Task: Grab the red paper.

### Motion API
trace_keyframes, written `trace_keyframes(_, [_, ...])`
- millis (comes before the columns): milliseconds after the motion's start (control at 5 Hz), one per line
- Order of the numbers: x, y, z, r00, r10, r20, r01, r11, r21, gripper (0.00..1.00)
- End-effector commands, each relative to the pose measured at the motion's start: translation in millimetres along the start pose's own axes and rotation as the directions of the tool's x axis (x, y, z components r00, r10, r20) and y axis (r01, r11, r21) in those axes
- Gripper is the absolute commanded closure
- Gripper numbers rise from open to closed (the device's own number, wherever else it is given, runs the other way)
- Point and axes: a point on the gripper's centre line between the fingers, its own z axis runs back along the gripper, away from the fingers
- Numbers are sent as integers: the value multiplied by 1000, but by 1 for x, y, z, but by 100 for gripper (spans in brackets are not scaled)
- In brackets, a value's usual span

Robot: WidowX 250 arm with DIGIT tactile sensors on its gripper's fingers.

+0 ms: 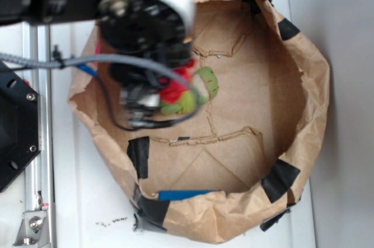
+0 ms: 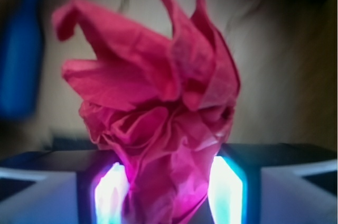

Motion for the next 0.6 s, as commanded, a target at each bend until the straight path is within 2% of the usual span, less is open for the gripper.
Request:
trace_keyframes(0, [35, -14, 95, 996, 43, 76, -48, 997, 55, 100])
trace_keyframes(400, [30, -20, 93, 996, 46, 72, -50, 997, 54, 100])
